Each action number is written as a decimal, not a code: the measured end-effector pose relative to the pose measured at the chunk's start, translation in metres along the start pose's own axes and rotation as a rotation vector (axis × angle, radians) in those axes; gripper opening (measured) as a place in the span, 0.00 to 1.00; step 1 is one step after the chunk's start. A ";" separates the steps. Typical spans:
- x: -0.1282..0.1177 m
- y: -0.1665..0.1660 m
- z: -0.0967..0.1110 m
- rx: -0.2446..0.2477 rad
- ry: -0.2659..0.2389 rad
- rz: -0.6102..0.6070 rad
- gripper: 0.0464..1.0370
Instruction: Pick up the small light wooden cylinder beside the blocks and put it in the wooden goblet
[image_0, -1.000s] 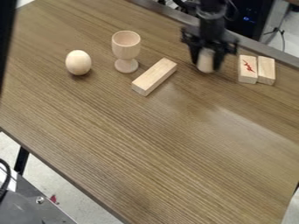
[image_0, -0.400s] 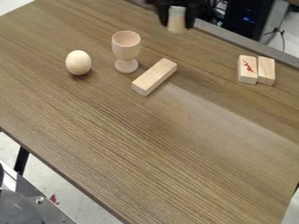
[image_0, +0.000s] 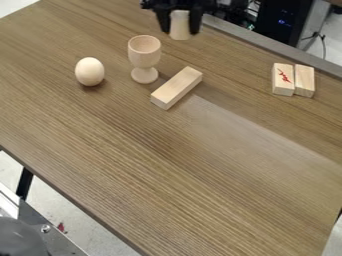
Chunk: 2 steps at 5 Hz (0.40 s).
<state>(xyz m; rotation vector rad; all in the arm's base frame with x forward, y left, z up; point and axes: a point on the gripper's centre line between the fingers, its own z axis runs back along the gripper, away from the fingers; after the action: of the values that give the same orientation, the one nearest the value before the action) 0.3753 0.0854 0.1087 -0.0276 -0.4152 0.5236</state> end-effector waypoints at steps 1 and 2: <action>0.009 0.015 -0.006 -0.006 -0.007 0.071 0.53; 0.011 0.022 -0.010 -0.009 0.002 0.106 0.53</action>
<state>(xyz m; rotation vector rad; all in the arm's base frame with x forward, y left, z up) 0.3769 0.1107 0.1010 -0.0596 -0.4154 0.6263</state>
